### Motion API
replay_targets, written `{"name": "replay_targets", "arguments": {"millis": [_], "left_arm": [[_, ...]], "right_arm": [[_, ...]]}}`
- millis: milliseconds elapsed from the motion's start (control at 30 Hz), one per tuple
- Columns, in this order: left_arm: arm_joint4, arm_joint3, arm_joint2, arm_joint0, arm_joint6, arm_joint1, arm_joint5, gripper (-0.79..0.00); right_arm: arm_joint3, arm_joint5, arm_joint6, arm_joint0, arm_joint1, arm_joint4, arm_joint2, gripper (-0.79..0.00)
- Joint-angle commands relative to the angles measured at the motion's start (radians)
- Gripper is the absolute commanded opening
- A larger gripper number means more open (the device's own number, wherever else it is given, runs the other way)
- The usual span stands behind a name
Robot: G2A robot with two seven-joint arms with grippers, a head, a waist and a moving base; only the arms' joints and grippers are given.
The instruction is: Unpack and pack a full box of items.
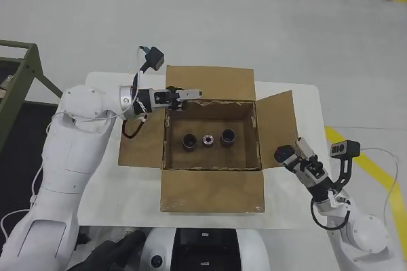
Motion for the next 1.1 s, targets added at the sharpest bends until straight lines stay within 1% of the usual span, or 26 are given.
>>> {"name": "replay_targets", "arguments": {"millis": [0,200,267,500,633,800,1067], "left_arm": [[-0.009,-0.018,-0.047,0.027,-0.012,0.009,0.002,0.0],[-0.015,-0.064,-0.164,0.096,-0.018,0.033,0.02,0.0],[-0.02,-0.073,-0.197,0.113,-0.023,0.039,0.026,0.0],[-0.007,-0.064,-0.317,0.149,-0.023,0.063,0.052,0.0],[-0.017,-0.025,-0.361,0.139,-0.047,0.075,0.068,0.0],[-0.019,0.029,-0.392,0.112,-0.062,0.087,0.088,0.0],[-0.025,0.097,-0.398,0.076,-0.049,0.1,0.099,0.0]], "right_arm": [[0.018,0.015,-0.001,0.018,-0.001,0.009,0.001,0.0],[0.062,0.06,0.003,0.064,-0.002,0.009,-0.011,0.0],[0.066,0.086,-0.018,0.073,-0.002,-0.023,-0.01,0.0],[0.069,0.123,-0.045,0.087,-0.005,-0.047,-0.019,0.0],[0.072,0.127,-0.051,0.09,-0.006,-0.053,-0.021,0.0],[0.072,0.135,-0.069,0.088,-0.008,-0.064,-0.018,0.0],[0.089,0.137,-0.077,0.097,-0.011,-0.068,-0.017,0.0]]}}
